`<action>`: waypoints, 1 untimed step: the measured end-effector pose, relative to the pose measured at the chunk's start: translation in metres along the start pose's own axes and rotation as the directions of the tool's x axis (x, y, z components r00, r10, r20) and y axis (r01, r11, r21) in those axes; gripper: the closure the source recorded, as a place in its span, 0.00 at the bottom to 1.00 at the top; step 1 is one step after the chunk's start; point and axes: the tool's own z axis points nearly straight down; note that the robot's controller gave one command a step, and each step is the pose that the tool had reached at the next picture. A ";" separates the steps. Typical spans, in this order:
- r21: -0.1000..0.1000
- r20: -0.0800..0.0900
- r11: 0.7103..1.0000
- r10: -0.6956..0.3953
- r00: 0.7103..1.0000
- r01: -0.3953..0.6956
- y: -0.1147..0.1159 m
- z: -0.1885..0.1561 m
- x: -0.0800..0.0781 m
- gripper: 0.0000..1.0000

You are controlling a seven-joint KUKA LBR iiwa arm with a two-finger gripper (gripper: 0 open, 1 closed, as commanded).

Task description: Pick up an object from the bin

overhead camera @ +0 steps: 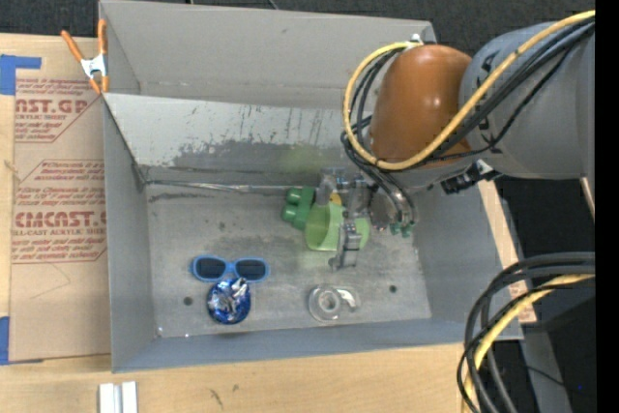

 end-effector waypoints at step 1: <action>-0.001 0.014 0.993 0.120 0.993 -0.120 -0.003 0.084 -0.038 0.00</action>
Offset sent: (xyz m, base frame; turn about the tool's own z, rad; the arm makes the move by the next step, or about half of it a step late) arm 0.0340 -0.0024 -0.0850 0.1173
